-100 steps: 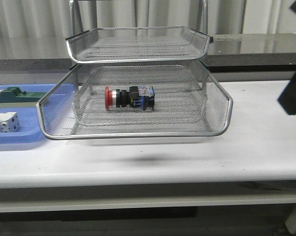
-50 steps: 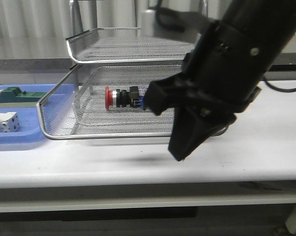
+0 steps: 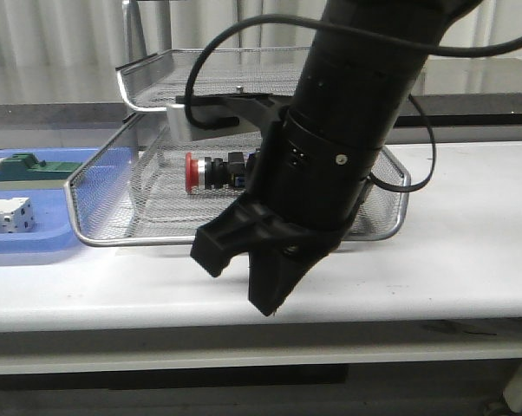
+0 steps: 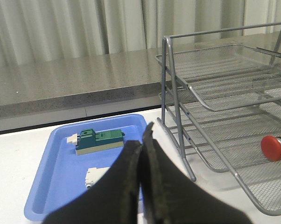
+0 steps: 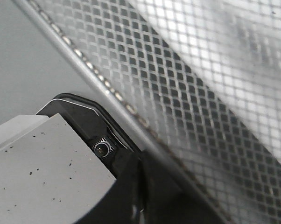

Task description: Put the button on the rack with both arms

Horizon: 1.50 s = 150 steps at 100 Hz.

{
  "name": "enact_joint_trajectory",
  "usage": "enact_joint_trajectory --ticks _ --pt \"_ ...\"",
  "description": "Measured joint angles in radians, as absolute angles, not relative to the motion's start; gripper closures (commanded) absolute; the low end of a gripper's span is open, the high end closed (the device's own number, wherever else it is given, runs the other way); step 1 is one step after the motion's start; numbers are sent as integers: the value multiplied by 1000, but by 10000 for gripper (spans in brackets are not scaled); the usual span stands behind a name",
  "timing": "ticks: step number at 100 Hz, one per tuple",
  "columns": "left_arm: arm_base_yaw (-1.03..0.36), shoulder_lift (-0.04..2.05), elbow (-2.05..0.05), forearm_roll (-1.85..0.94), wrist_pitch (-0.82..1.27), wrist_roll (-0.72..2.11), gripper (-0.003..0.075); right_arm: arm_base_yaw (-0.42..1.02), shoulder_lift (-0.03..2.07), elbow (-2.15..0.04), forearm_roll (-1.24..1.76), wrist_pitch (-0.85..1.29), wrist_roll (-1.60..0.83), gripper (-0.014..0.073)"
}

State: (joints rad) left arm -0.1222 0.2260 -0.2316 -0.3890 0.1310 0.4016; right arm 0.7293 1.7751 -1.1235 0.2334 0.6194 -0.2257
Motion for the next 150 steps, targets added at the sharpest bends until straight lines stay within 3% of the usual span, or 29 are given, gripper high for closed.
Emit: enact_joint_trajectory --ticks 56,83,150 --pt "-122 226 -232 -389 131 402 741 670 1841 -1250 47 498 -231 657" --pt "-122 226 -232 -389 131 402 741 598 1933 -1359 23 508 -231 657" --pt "-122 226 -232 -389 131 402 741 594 1935 -1432 0 604 -223 657"
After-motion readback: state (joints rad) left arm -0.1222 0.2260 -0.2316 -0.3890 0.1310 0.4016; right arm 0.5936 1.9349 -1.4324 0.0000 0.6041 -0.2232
